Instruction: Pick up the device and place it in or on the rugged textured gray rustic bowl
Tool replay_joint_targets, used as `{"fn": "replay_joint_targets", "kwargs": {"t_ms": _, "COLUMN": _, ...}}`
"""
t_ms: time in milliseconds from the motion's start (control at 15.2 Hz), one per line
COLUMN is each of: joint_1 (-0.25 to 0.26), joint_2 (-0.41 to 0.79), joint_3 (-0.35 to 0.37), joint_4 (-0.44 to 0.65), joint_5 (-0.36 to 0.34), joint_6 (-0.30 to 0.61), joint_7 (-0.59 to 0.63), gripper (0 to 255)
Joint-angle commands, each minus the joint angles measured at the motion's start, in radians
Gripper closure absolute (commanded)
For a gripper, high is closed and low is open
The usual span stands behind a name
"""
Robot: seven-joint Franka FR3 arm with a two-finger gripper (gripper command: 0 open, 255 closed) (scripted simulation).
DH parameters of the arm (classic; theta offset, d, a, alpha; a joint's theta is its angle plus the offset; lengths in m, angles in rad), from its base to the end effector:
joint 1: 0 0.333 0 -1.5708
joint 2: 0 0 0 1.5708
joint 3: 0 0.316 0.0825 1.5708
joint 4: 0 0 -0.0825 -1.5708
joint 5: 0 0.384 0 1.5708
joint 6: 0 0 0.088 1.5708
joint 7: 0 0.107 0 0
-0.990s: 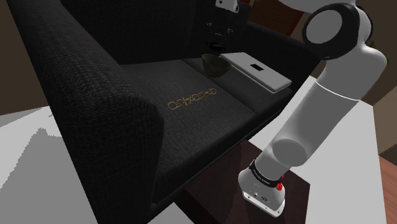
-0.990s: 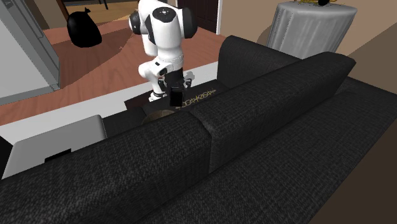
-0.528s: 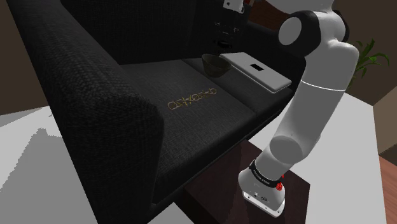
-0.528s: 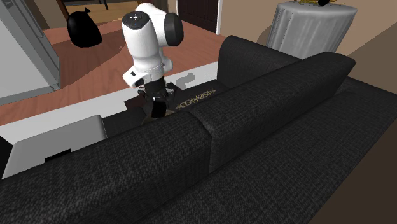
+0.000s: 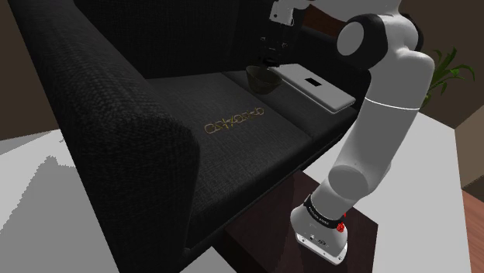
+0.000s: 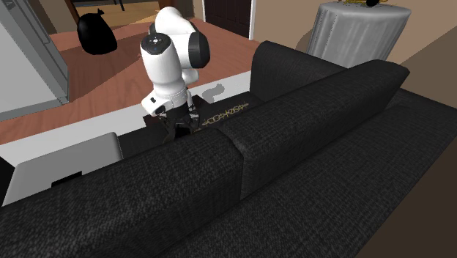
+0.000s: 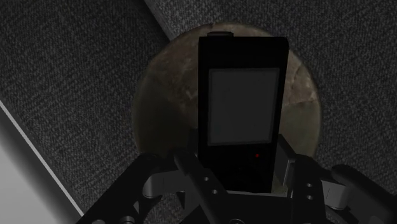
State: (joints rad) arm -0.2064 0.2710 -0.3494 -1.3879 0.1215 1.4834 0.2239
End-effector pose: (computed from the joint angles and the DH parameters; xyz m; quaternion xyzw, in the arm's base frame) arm 0.5468 -0.2910 0.5514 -0.9229 0.3763 0.0762 0.0275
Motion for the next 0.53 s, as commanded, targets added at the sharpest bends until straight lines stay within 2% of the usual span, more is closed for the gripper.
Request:
{"fn": "replay_joint_targets", "kwargs": {"t_ms": 0, "joint_1": 0.002, "joint_2": -0.006, "joint_3": 0.000, "joint_4": -0.034, "joint_5": -0.002, "joint_6": 0.030, "joint_7": -0.002, "gripper": 255}}
{"fn": "replay_joint_targets", "kwargs": {"t_ms": 198, "joint_1": 0.006, "joint_2": -0.011, "joint_3": 0.001, "joint_4": -0.086, "joint_5": -0.003, "joint_6": 0.076, "joint_7": -0.003, "gripper": 255}}
{"fn": "replay_joint_targets", "kwargs": {"t_ms": 462, "joint_1": 0.006, "joint_2": -0.011, "joint_3": 0.001, "joint_4": -0.086, "joint_5": -0.003, "joint_6": 0.076, "joint_7": -0.003, "gripper": 255}}
